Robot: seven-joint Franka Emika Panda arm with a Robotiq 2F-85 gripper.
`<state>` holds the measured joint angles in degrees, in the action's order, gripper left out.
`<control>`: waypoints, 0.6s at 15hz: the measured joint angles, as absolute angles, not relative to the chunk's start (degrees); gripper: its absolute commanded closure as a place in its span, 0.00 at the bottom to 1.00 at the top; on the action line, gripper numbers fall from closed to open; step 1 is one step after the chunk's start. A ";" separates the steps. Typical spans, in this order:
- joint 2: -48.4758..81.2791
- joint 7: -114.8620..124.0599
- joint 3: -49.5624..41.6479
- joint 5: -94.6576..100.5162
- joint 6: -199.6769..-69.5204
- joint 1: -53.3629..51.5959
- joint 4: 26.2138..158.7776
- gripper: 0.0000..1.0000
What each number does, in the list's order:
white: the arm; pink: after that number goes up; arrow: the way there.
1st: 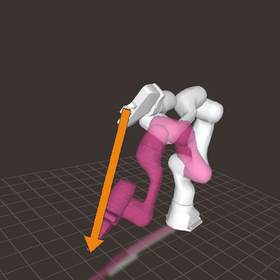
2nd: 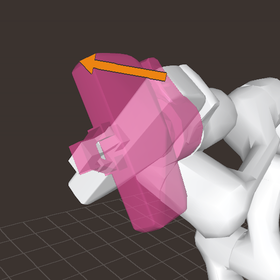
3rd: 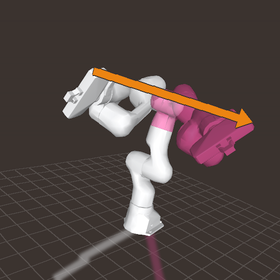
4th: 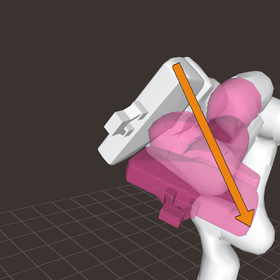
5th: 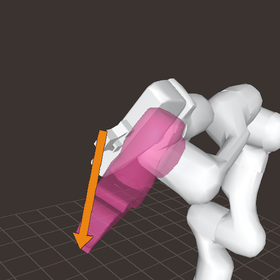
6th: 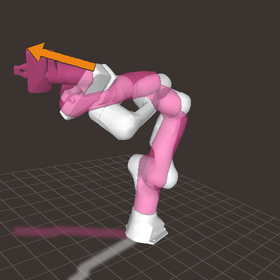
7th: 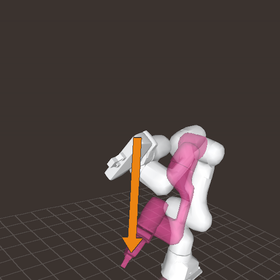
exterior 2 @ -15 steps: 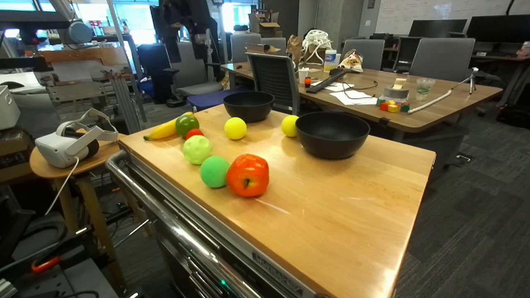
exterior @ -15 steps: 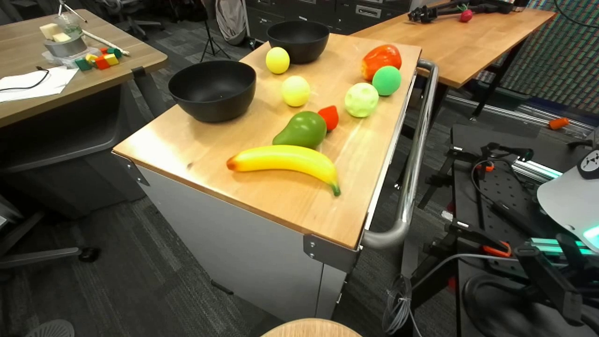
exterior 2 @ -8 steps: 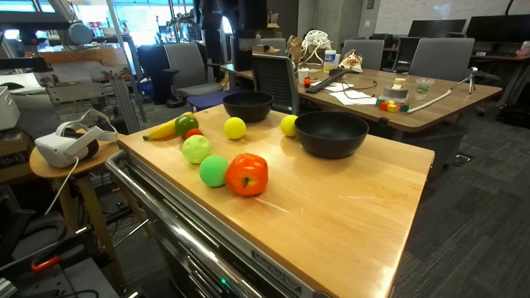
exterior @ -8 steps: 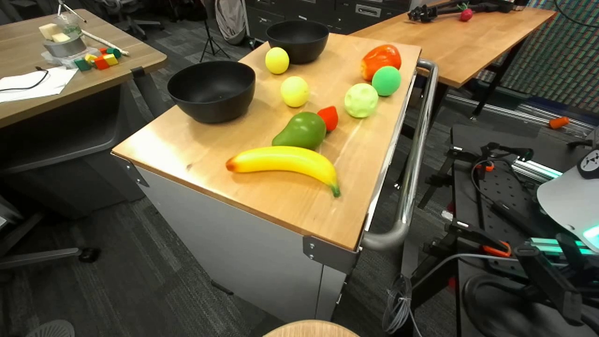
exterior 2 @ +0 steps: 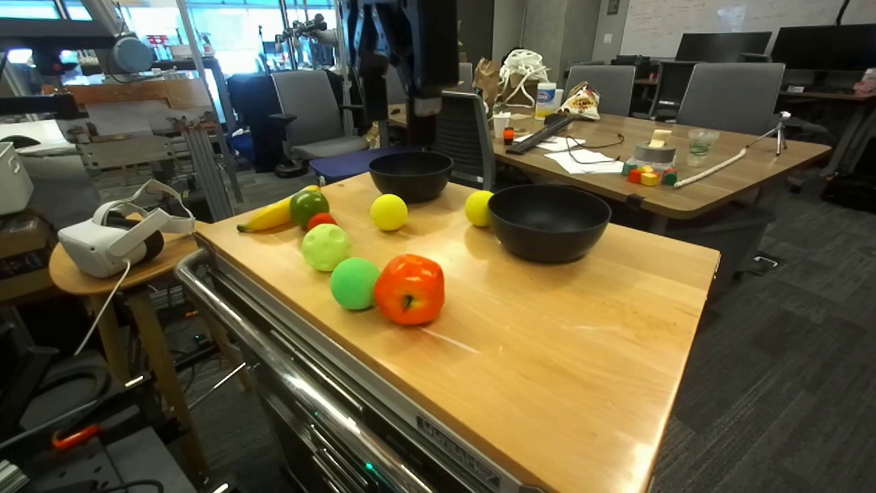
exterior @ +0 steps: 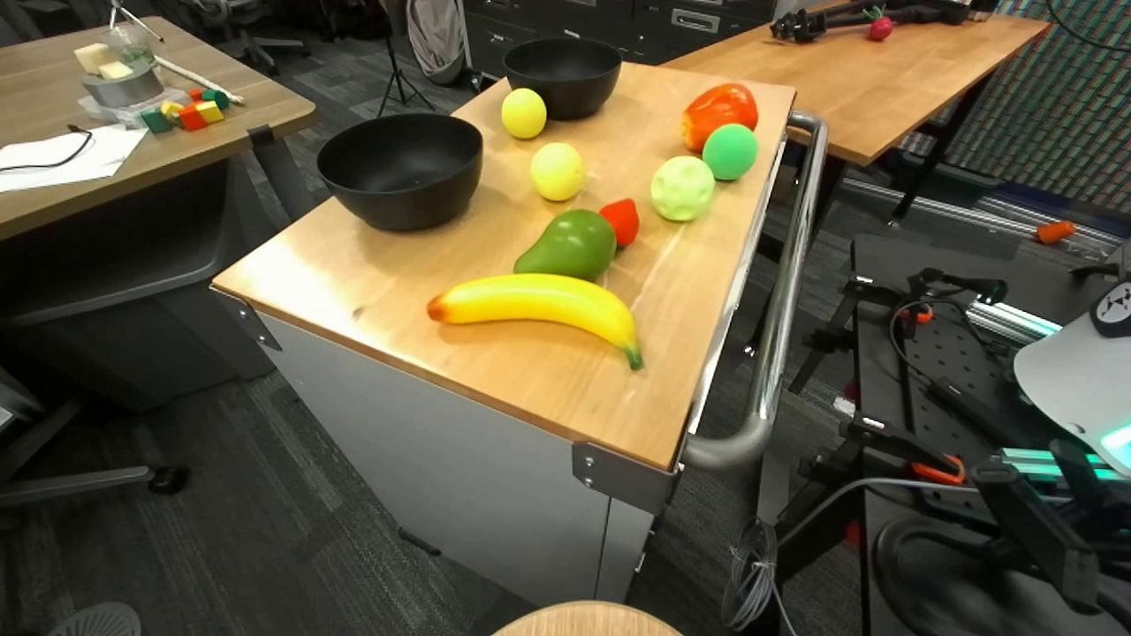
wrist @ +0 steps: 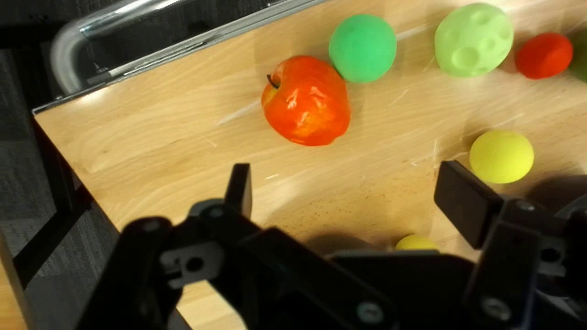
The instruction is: Pick up the fruit toys from the top of the cabinet and put them in the two black bowls.
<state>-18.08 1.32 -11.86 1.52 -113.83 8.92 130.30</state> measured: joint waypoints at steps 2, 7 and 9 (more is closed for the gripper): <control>-15.87 0.97 -12.82 1.00 -117.14 9.74 131.13 0.00; -9.44 -2.85 -15.32 -6.86 -120.10 10.14 131.45 0.00; -6.98 -4.27 -15.56 -9.55 -120.15 10.25 131.50 0.00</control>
<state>-6.98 -4.27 -15.56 -9.55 -120.15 10.25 131.50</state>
